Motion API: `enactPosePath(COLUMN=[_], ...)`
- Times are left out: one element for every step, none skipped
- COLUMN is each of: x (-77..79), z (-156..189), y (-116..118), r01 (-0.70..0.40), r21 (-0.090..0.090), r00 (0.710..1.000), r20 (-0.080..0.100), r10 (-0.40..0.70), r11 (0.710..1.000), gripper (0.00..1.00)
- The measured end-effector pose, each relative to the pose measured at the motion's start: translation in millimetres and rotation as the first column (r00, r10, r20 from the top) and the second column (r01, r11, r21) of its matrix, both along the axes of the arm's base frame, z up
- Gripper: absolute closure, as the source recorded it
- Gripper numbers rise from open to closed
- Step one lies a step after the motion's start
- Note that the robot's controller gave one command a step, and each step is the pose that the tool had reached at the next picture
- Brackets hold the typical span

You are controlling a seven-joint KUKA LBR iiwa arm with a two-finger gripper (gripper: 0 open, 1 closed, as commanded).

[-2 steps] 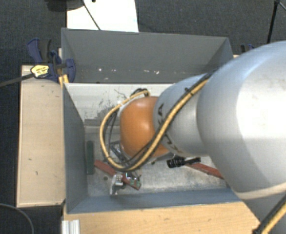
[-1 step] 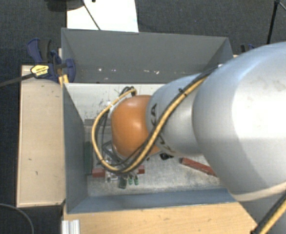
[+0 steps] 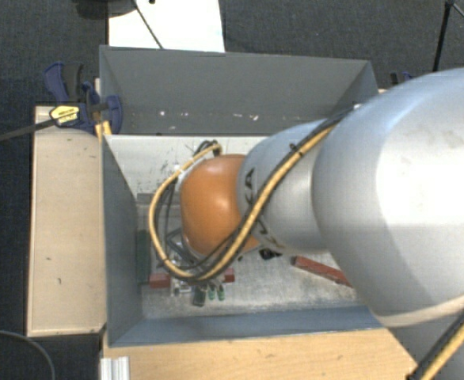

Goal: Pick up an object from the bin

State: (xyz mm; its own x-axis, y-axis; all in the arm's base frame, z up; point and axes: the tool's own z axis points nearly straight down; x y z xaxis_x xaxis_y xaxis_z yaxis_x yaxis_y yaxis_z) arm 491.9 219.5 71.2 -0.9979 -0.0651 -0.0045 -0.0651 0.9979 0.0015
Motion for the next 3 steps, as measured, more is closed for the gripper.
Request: enactPosePath(x=[-1.2, -2.8, -2.5], z=[3, 21, 43], y=[0, -1, -1], r01=[0.000, 0.002, 0.003], r21=[-0.001, -0.004, -0.004], r00=[1.000, 1.000, 1.000], r20=[-0.004, -0.011, -0.011], r10=[0.000, -0.002, -0.003], r11=[1.000, 1.000, 1.000], gripper=[1.00, 1.00, 1.00])
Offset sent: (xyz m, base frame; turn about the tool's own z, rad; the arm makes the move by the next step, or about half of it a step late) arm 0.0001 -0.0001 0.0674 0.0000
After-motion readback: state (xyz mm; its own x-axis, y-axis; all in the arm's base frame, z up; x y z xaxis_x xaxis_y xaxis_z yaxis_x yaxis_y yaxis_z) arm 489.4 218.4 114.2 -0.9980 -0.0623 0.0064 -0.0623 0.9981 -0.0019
